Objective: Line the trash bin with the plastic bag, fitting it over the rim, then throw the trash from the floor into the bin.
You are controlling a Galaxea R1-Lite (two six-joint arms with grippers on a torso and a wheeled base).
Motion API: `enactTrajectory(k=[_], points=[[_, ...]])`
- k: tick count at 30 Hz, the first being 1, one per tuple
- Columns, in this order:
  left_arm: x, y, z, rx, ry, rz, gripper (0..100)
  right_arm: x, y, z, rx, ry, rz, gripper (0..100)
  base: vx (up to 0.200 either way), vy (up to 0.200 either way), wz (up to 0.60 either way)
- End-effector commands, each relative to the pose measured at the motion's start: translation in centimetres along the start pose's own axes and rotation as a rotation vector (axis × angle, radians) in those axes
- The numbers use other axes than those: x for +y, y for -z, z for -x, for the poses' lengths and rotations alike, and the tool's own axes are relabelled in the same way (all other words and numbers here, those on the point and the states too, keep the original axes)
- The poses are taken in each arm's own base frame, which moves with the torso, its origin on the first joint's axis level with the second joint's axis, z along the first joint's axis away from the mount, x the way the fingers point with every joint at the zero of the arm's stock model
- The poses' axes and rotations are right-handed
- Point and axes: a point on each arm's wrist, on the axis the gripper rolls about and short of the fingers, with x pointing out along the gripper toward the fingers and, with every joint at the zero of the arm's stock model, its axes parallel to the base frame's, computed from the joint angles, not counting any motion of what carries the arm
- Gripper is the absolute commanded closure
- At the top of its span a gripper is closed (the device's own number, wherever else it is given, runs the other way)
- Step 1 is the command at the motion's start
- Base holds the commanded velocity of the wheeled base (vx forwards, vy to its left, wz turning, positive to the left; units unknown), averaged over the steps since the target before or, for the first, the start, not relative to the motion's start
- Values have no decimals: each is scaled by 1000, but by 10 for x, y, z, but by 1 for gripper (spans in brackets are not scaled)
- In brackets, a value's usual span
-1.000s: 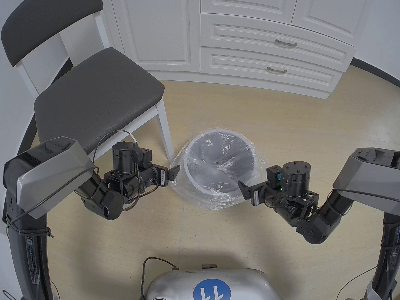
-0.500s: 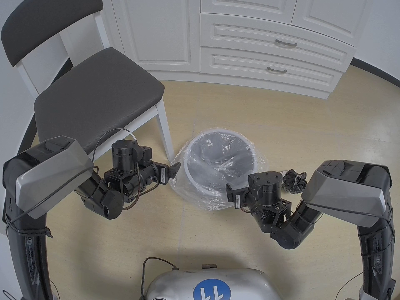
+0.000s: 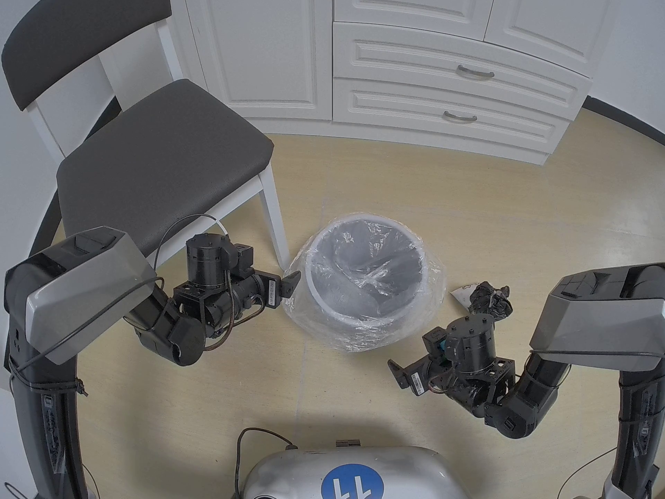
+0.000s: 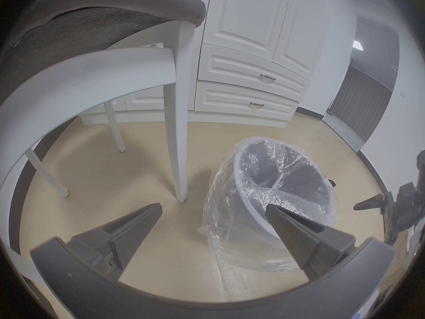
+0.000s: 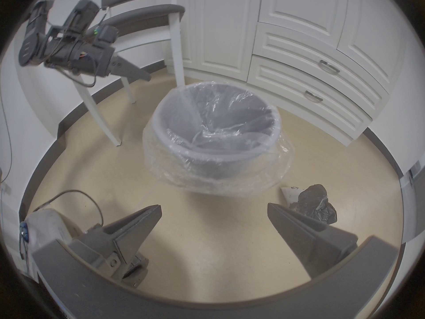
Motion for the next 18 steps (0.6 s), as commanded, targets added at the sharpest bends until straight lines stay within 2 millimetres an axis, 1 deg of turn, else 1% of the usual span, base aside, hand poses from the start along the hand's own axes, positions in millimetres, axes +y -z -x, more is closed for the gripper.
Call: enactTrajectory(k=[1, 2, 3, 6, 7, 8, 9, 10, 14, 18], points=[[-1, 0, 0, 0, 3, 0, 0, -2, -9, 0, -43, 11, -16, 0, 0, 0, 0], [-1, 0, 0, 0, 3, -1, 0, -2, -10, -1, -49, 13, -18, 0, 0, 0, 0], [-1, 0, 0, -1, 3, 0, 0, -4, -22, -6, -108, 41, -62, 0, 0, 0, 0], [-2, 0, 0, -1, 5, 0, 0, -4, -39, -21, -176, 125, -159, 0, 0, 0, 0], [-1, 0, 0, -1, 3, 0, 0, -4, -42, -24, -184, 144, -173, 0, 0, 0, 0], [-1, 0, 0, -1, 3, 0, 0, -2, -45, -32, -198, 176, -195, 0, 0, 0, 0], [-1, 0, 0, -1, 3, 0, 0, -2, -45, -32, -198, 176, -195, 0, 0, 0, 0], [-2, 0, 0, -1, 5, 0, 0, 1, -43, -43, -200, 204, -204, 0, 0, 0, 0], [-2, -1, 0, -4, 5, 0, 0, 5, -33, -61, -179, 251, -202, 0, 0, 0, 0], [-1, -1, 0, -6, 3, 0, 0, 0, -26, -62, -125, 260, -183, 0, 0, 0, 0]])
